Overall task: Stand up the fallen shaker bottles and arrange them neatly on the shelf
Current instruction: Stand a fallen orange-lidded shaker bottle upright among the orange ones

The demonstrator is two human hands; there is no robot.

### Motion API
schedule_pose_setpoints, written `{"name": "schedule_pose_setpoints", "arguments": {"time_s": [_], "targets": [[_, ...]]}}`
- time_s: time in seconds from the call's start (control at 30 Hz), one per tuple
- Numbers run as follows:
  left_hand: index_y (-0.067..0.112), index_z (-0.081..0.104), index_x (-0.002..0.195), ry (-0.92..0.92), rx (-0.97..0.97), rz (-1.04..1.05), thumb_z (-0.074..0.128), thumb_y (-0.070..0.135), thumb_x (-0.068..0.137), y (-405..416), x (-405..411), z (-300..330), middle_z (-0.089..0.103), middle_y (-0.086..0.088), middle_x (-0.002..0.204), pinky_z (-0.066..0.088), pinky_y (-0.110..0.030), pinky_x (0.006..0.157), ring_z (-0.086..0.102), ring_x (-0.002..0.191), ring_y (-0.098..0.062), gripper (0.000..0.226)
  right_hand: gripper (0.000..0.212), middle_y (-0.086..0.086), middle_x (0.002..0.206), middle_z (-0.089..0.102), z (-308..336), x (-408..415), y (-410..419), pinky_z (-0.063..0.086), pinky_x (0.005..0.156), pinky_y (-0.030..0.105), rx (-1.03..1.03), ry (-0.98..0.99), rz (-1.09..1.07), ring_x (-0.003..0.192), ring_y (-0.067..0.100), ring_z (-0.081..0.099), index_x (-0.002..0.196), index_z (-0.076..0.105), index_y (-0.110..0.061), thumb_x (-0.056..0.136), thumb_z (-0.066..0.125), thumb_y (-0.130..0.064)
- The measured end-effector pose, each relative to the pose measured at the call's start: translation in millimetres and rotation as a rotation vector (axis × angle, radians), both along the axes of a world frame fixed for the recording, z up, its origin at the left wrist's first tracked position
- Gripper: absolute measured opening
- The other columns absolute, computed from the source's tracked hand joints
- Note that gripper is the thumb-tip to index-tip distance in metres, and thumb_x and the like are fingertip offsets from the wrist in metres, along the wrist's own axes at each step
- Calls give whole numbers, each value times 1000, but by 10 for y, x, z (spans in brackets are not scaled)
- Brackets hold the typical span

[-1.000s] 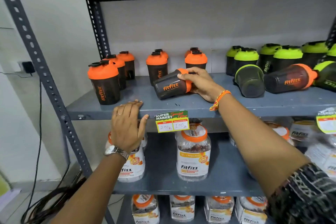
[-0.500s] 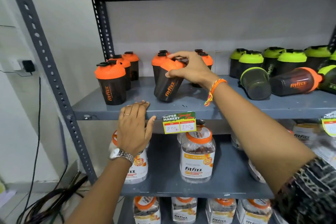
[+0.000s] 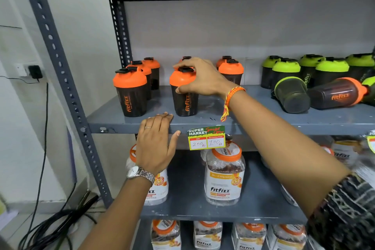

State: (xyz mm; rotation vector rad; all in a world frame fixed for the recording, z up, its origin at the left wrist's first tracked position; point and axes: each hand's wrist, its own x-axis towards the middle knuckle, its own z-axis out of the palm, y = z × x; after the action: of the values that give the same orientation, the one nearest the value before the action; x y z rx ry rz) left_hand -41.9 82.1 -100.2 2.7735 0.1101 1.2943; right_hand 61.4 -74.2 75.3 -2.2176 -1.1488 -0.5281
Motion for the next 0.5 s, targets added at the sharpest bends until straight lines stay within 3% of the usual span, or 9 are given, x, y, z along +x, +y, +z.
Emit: {"name": "schedule_pose_setpoints", "arguments": {"time_s": [0.13,0.3,0.4,0.5], "targets": [[16,57,134,23,-21,-8,44,48,98,-12,-26,17,62,-5,136,28,-38,113,56,124,-26,50,79,0,141,60,-3,-2,-15,34,91,19,-1,41,-8,128,18,54,141,58,-22,70,88,-35],[15,57,136,45,-47,-38,36,51,98,-23,-61,42,61,-7,139,31,-42,113,55,127,-28,56,91,-1,153,50,56,-24,-192,37,116,37,-19,143,5,140,19,45,149,49,-23,69,89,-38],[14,59,135,20,-89,-64,34,50,98,-36,-68,57,63,-7,137,33,-44,113,56,126,-29,57,84,-1,147,55,62,1,-498,38,109,25,82,154,-38,135,14,50,147,52,-23,72,88,-36],[17,61,131,-43,-156,-91,34,48,98,-78,-72,84,67,-7,128,35,-46,108,58,119,-30,53,72,5,134,63,-2,42,-956,41,97,23,189,156,-172,119,13,58,139,59,-23,74,87,-34]]}}
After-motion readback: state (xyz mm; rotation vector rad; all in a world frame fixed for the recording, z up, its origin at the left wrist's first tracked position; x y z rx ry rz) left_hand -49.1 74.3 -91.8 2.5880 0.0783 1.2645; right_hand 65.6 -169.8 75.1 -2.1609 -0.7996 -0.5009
